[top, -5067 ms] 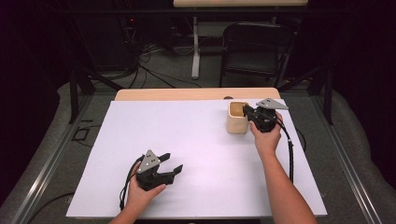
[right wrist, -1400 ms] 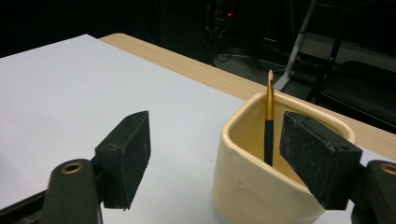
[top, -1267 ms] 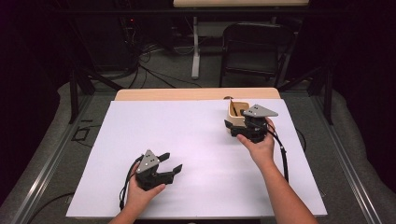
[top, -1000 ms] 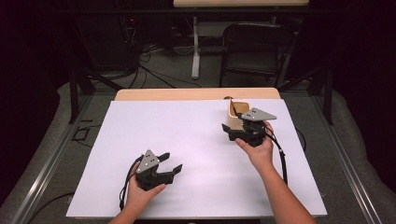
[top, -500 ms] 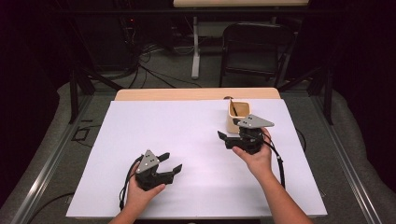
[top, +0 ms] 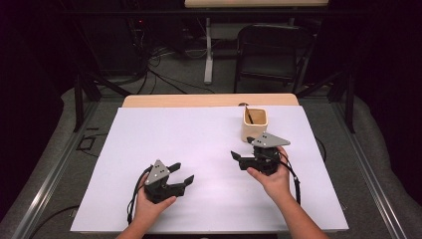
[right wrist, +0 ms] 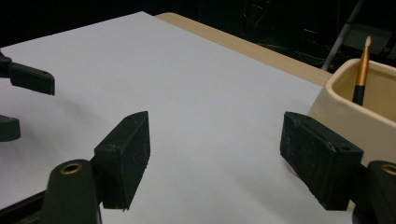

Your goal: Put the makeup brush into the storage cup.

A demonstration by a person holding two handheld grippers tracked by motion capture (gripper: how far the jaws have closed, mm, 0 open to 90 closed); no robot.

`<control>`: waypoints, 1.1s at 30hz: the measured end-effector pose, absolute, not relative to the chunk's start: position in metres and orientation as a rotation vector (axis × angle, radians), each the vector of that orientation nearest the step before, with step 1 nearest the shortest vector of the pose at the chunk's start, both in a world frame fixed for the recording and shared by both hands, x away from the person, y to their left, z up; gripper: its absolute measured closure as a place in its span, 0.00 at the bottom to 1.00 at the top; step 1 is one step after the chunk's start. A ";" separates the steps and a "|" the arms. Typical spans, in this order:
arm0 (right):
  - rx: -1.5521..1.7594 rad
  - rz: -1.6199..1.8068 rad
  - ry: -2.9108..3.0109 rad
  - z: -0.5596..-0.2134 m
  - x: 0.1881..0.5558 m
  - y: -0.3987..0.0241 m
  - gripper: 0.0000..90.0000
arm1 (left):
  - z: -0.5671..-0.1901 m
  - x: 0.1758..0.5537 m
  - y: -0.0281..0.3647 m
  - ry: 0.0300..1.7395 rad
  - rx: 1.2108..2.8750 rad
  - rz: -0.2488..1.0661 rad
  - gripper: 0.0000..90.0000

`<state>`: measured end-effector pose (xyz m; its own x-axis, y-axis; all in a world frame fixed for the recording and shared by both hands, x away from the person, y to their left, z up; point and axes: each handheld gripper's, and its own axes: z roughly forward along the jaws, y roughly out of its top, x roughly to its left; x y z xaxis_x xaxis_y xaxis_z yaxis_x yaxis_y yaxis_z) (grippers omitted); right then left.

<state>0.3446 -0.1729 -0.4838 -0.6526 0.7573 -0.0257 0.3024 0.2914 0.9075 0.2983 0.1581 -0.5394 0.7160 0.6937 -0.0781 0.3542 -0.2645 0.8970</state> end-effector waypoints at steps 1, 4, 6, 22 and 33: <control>0.948 1.337 2.112 -0.485 0.342 -0.173 0.27 | -0.539 0.298 0.158 0.814 1.875 0.407 0.35; 0.945 1.343 2.119 -0.489 0.337 -0.172 0.27 | -0.539 0.299 0.159 0.814 1.873 0.405 0.35; 0.948 1.347 2.124 -0.492 0.334 -0.171 0.27 | -0.539 0.298 0.158 0.816 1.874 0.407 0.35; 0.944 1.402 2.130 -0.509 0.315 -0.164 0.28 | -0.539 0.298 0.159 0.813 1.875 0.409 0.35; 0.908 1.388 2.133 -0.516 0.311 -0.166 0.29 | -0.539 0.298 0.159 0.810 1.877 0.408 0.35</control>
<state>0.3114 -0.1656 -0.5165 -0.6901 0.7237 -0.0068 0.2868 0.2822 0.9155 0.2981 0.1589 -0.5390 0.7178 0.6922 -0.0751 0.3511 -0.2667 0.8975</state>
